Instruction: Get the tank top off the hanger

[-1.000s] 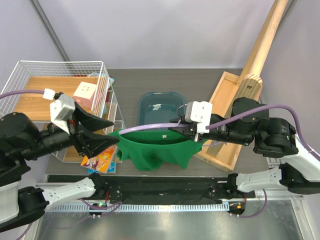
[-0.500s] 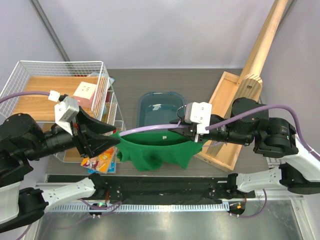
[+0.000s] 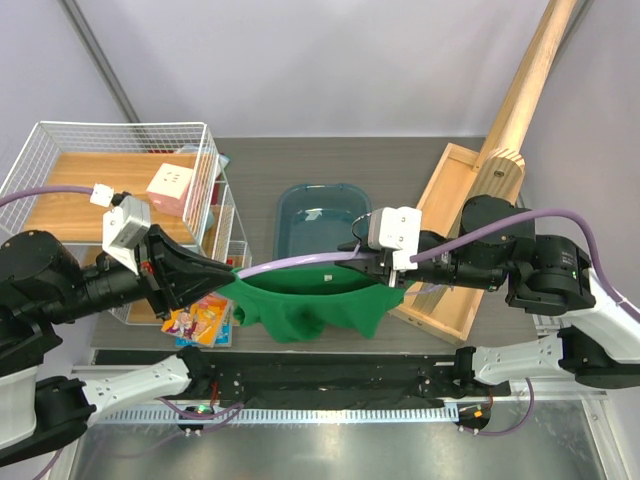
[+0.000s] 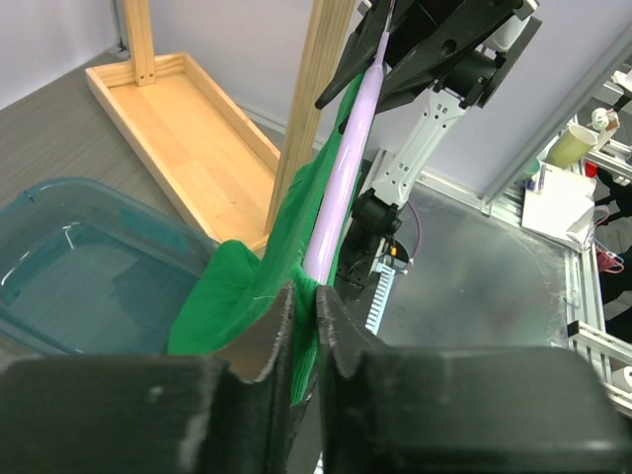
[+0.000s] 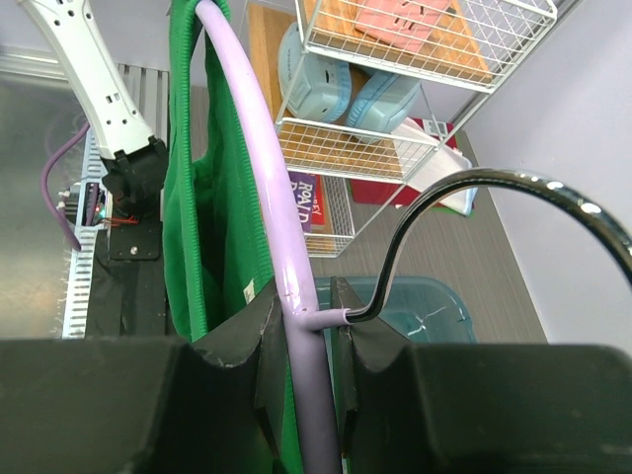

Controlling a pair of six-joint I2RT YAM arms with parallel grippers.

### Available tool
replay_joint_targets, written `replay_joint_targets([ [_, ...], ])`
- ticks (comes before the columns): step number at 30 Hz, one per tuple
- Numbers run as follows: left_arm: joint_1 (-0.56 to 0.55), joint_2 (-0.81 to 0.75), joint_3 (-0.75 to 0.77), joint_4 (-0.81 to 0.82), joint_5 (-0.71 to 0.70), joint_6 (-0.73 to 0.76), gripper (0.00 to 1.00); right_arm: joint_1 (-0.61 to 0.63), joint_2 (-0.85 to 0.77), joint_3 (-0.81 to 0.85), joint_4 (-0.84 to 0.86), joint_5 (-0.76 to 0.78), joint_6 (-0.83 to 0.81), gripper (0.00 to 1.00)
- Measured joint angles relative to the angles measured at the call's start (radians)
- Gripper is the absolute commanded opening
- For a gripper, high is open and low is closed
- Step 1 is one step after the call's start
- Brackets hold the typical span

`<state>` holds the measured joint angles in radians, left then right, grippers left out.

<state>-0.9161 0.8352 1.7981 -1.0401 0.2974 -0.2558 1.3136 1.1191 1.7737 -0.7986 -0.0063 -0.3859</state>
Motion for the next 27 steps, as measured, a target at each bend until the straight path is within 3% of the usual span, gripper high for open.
replay_joint_targets([
  [9,0.0,-0.001,0.0,0.003,-0.017,-0.023,0.0,0.0,0.0,-0.006,-0.003,0.012,0.002,0.01],
  [27,0.0,-0.153,-0.074,0.023,-0.244,-0.081,0.0,0.001,-0.134,-0.117,0.134,0.101,0.084,0.01],
])
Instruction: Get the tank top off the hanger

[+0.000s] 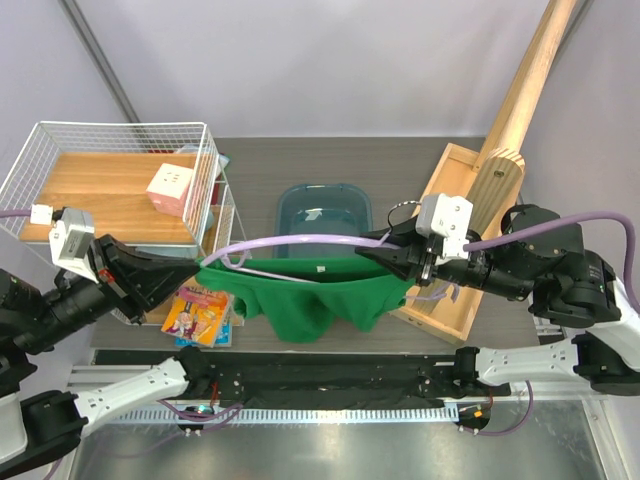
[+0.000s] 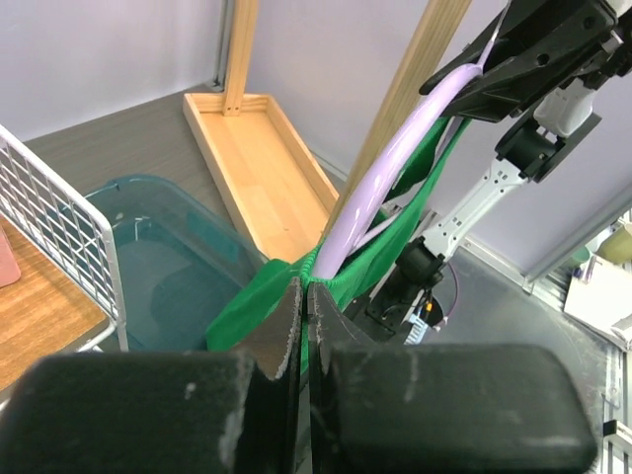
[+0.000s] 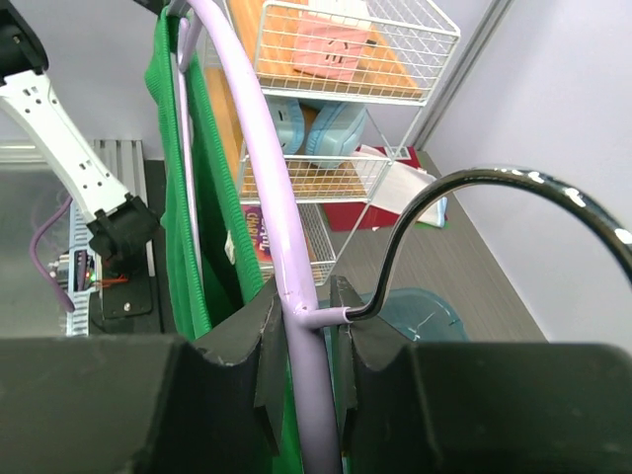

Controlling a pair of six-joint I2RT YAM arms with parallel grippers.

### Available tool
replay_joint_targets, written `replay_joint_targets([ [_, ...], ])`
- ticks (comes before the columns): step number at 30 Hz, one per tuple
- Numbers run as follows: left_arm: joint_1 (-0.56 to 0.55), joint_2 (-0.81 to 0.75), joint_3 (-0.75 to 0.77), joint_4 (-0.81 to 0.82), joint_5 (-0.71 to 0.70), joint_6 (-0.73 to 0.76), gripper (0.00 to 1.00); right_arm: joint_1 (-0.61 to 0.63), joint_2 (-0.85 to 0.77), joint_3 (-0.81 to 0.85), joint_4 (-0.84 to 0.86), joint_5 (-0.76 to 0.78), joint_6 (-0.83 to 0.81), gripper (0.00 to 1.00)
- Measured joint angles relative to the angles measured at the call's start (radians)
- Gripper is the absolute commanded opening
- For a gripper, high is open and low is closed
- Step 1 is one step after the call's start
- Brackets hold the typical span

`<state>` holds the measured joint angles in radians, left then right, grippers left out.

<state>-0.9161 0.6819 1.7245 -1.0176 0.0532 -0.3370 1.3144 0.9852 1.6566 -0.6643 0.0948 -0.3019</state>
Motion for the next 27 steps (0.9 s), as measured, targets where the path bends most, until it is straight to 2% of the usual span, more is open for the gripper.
replay_joint_targets([
  [11,0.0,-0.024,-0.125,0.067,-0.043,-0.036,0.0,0.0,-0.002,-0.002,0.095,0.053,0.04,0.01],
  [18,0.0,-0.051,-0.21,0.089,-0.072,-0.054,0.0,0.0,0.129,0.225,-0.035,0.021,0.01,0.01],
  [27,0.0,-0.113,-0.312,0.109,-0.047,-0.08,0.0,0.0,0.168,0.315,-0.197,-0.093,-0.044,0.01],
])
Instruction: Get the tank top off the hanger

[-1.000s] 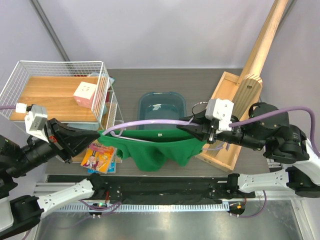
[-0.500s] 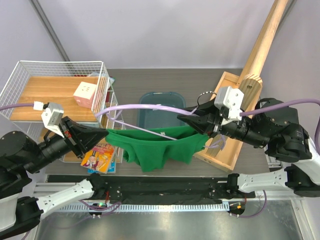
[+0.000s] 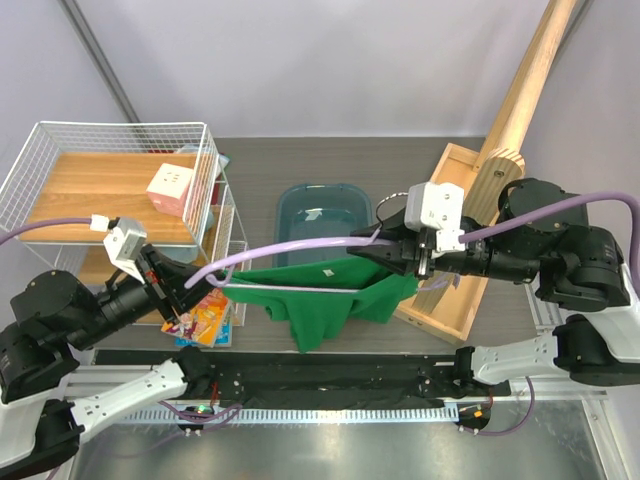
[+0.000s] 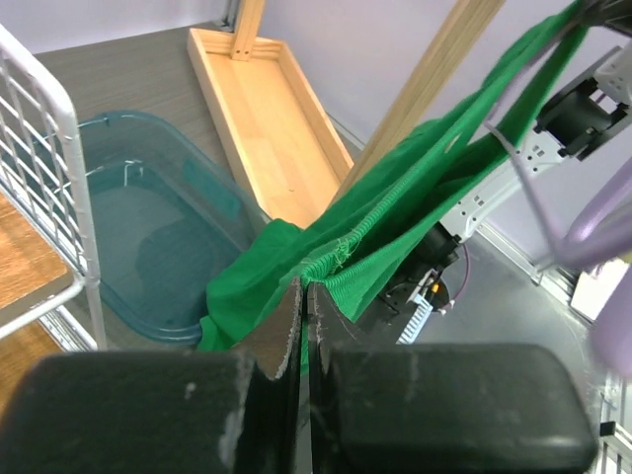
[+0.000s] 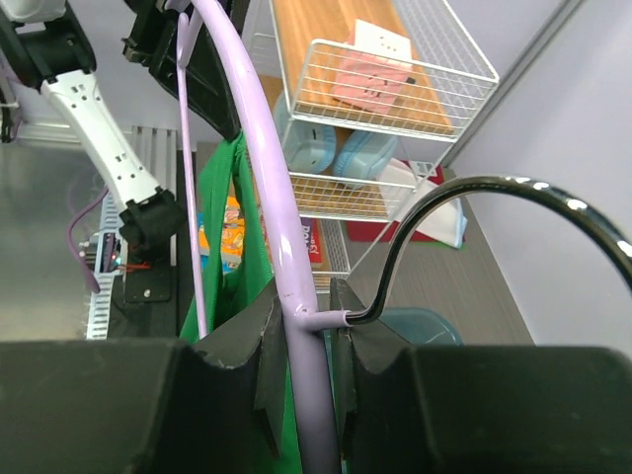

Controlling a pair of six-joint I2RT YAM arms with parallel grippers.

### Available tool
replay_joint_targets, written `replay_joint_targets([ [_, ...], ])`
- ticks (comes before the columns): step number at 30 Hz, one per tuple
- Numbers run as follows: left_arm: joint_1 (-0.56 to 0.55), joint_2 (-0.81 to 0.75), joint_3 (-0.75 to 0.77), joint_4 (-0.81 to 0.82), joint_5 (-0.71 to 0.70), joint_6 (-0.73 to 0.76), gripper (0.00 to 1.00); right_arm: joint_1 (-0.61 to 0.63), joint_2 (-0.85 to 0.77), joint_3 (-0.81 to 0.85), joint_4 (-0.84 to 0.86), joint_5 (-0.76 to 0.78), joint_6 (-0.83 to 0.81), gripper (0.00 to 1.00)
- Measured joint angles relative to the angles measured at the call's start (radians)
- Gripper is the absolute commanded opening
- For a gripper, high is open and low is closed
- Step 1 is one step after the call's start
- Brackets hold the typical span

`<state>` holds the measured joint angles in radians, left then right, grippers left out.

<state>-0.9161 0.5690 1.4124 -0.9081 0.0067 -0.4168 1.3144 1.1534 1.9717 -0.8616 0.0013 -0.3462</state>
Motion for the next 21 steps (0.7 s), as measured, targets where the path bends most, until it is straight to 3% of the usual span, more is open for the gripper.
replay_joint_targets([
  [3,0.0,-0.003,0.008,-0.009,0.021,0.008,0.05,0.0,0.019,0.002,-0.011,-0.031,-0.007,0.01],
  [4,0.0,-0.003,0.017,-0.02,0.024,0.012,0.24,0.0,0.027,0.002,-0.016,-0.04,-0.01,0.01],
  [7,0.0,-0.003,0.058,-0.053,0.028,0.03,0.53,0.0,0.056,0.006,-0.036,-0.068,-0.018,0.01],
  [14,0.0,-0.003,0.184,-0.166,0.093,0.057,0.61,0.0,0.139,0.099,-0.113,-0.126,-0.033,0.01],
  [21,0.0,-0.036,0.303,-0.223,0.087,0.055,0.62,0.0,0.135,0.117,-0.173,-0.162,-0.046,0.01],
])
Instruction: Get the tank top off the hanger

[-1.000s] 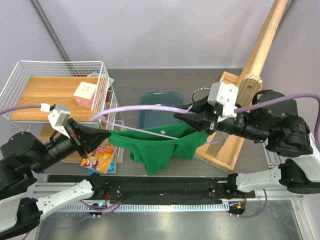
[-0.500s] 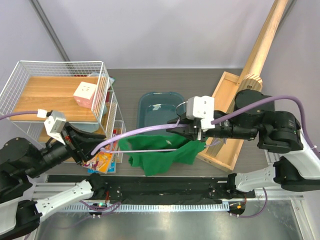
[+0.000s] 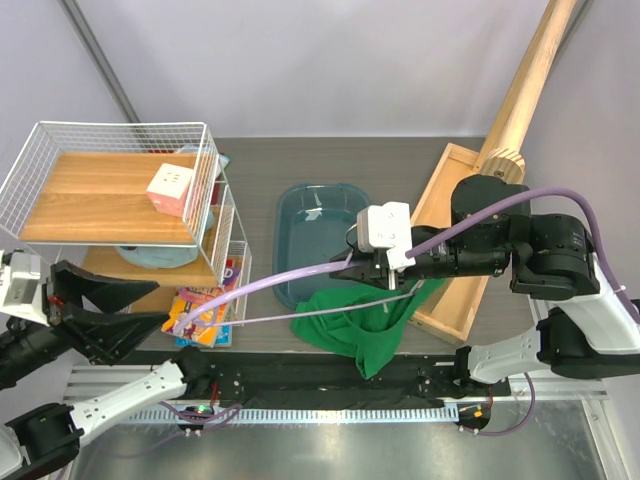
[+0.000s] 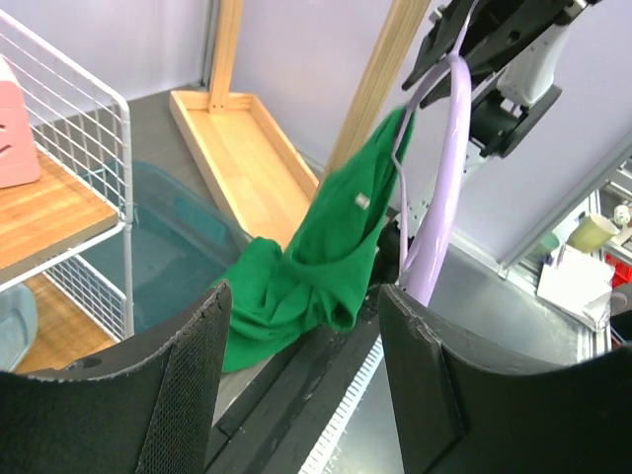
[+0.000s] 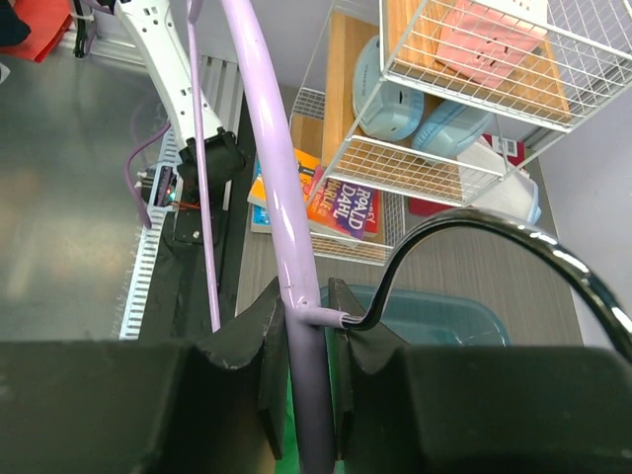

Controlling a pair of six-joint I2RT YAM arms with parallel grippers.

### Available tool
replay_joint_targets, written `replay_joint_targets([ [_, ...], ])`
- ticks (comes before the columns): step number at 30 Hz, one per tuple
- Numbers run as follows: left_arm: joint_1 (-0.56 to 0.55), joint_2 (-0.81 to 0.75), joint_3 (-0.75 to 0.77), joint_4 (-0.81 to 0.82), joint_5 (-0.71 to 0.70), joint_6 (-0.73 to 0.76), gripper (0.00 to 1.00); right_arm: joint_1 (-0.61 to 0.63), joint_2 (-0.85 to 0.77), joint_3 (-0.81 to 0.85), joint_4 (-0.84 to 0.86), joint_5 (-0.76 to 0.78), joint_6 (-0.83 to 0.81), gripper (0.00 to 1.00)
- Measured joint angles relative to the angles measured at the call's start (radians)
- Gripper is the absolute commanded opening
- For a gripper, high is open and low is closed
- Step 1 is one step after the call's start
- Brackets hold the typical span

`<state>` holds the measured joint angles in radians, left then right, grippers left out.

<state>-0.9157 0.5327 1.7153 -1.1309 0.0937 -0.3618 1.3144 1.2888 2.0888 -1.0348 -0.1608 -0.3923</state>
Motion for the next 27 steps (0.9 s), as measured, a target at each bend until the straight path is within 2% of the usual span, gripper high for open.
replay_joint_targets([
  [5,0.0,-0.013,0.007,0.01,-0.078,-0.005,0.63,0.0,-0.01,0.0,-0.019,-0.018,0.001,0.01],
  [9,0.0,-0.019,-0.034,0.055,-0.102,-0.006,0.7,0.0,-0.013,0.0,-0.028,-0.027,0.007,0.01],
  [19,0.0,0.046,-0.004,0.121,-0.024,-0.003,0.72,0.009,0.053,-0.013,-0.071,-0.019,0.036,0.01],
  [27,0.0,0.038,-0.058,0.144,0.014,-0.006,0.74,0.013,0.043,-0.064,-0.083,-0.013,0.053,0.01],
])
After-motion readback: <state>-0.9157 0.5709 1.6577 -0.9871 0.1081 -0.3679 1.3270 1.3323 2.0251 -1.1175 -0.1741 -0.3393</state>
